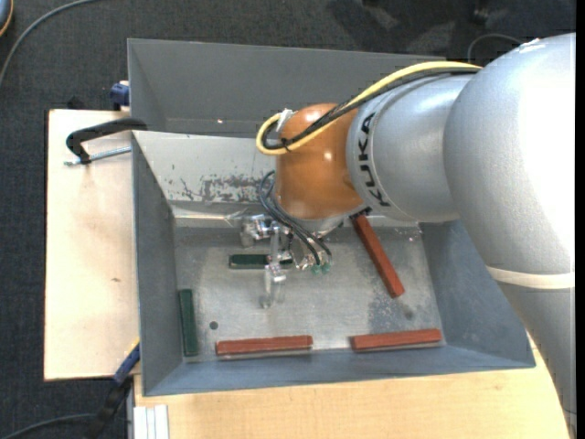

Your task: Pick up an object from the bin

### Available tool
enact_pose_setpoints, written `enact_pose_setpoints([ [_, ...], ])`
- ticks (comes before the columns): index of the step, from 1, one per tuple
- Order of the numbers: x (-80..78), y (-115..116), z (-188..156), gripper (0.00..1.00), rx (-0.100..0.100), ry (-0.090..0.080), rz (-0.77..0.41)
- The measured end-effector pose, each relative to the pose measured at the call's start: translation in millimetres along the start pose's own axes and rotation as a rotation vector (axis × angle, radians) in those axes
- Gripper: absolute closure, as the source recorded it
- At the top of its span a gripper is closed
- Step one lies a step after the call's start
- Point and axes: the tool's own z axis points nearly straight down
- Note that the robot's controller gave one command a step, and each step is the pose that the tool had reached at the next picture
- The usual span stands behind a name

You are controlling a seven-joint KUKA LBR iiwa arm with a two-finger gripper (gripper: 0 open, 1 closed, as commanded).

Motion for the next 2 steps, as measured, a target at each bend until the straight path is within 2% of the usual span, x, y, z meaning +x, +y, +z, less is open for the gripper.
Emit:
enact_pose_setpoints([
  [1, 0.0, -1.4, -1.5, 1.0, 0.0, 0.0, 0.003],
  [2, -9.4, 2.1, -132.4, 1.0, 0.0, -0.01, 0.074],
])
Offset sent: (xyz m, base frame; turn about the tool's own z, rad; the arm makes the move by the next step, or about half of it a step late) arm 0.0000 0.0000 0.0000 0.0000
